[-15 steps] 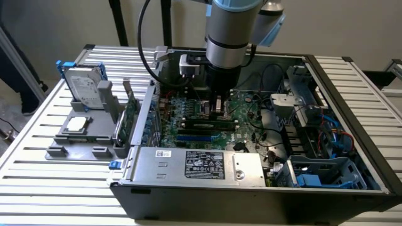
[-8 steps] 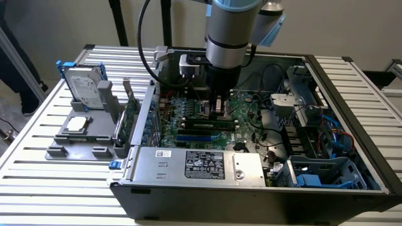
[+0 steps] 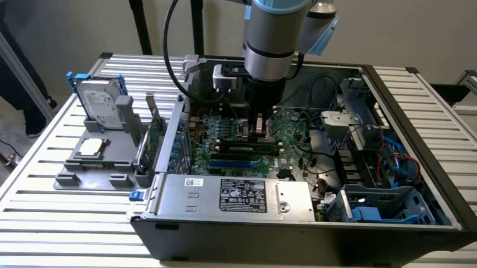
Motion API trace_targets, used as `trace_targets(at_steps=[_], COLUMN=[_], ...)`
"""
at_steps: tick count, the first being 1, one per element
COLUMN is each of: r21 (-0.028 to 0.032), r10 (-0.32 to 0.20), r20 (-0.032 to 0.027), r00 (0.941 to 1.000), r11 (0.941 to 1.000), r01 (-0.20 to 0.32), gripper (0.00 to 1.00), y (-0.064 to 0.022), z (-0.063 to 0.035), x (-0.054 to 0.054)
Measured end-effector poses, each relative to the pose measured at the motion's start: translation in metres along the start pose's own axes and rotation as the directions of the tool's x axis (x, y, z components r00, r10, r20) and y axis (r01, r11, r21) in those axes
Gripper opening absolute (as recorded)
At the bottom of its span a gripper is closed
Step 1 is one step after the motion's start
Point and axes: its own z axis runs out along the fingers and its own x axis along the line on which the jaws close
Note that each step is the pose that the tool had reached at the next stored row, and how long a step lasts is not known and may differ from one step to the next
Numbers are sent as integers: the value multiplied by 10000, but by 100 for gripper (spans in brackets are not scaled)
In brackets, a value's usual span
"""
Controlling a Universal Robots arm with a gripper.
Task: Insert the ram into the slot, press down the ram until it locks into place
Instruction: 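Press down the ram until it locks into place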
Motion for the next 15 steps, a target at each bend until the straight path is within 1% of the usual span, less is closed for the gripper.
trace_targets(at_steps=[6,11,15], r21=[-1,4,29], r10=[-1,0,0], r20=[-2,-1,-5], r00=[10000,10000,10000], r11=[10000,10000,10000], r01=[1,0,0], gripper=[11,11,11], y=[-1,-2,-3], z=[12,80,147], x=[-2,-21,-25])
